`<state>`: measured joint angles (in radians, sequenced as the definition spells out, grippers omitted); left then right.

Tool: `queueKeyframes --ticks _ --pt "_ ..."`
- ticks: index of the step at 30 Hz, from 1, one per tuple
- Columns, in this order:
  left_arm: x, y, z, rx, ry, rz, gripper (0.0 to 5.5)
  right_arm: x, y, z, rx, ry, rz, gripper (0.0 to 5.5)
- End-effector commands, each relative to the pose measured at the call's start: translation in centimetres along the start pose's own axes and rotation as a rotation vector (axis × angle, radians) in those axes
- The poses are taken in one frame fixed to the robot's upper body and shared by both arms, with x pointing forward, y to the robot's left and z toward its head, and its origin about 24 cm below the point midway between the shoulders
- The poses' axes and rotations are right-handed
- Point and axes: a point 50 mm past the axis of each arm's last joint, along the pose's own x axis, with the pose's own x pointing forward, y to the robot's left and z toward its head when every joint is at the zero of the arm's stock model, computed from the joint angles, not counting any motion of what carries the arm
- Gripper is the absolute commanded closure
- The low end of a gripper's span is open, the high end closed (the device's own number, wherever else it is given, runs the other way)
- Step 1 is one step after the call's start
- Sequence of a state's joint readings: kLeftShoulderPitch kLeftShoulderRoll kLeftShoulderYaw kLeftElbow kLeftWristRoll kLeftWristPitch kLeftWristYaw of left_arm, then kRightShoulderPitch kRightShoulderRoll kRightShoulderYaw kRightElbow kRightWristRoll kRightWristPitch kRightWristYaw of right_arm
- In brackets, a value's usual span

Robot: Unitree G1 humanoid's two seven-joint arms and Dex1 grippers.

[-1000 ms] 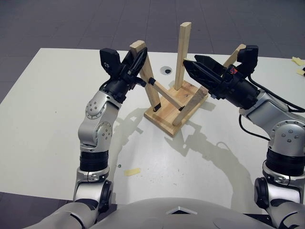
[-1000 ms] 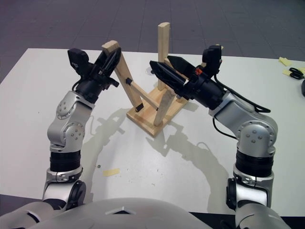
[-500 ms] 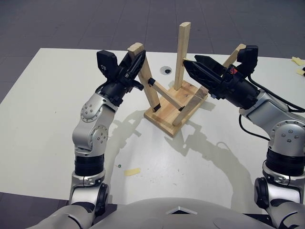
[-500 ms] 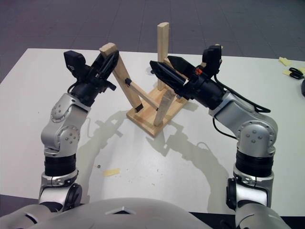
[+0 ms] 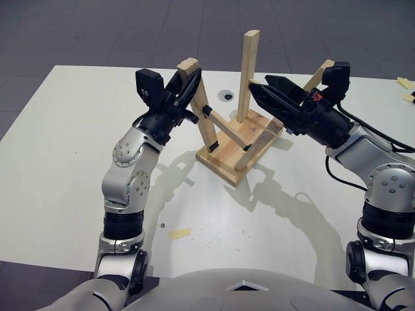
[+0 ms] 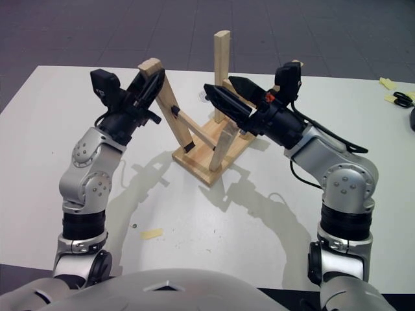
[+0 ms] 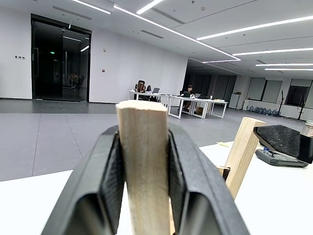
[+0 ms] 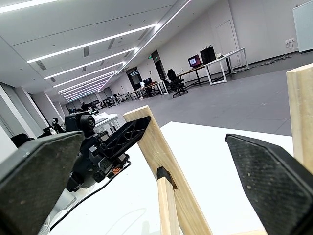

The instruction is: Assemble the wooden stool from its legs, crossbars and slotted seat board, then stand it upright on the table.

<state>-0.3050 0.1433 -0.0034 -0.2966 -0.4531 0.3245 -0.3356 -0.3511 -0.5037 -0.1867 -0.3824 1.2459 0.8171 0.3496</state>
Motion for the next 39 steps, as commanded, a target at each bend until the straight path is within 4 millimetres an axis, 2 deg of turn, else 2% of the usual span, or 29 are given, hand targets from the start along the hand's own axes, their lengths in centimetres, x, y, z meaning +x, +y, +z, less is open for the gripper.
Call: queueKeyframes --ticks 1,5,18,26,34,39 --pt "-0.6 0.3 -1.2 0.017 0.079 0.012 4.47 0.0 0.1 -0.1 -0.002 0.004 0.001 0.1" --pt "-0.8 0.7 -1.4 0.021 0.091 0.02 4.47 0.0 0.1 -0.1 -0.002 0.002 0.0 0.1" --pt "-0.8 -1.3 -2.1 0.11 0.135 -0.108 4.47 0.0 0.1 -0.2 -0.001 0.003 -0.005 0.1" --pt "-0.7 -0.8 -2.0 0.051 0.112 -0.041 4.47 0.0 0.0 -0.3 -0.002 0.008 -0.011 0.1" --pt "-0.8 -0.2 -2.2 0.076 0.13 -0.016 4.47 0.0 -0.1 -0.3 -0.008 0.016 -0.011 0.1" --pt "-1.1 0.0 -2.6 0.084 0.143 -0.008 4.47 1.8 -1.2 -0.3 -0.042 0.109 -0.027 0.1"
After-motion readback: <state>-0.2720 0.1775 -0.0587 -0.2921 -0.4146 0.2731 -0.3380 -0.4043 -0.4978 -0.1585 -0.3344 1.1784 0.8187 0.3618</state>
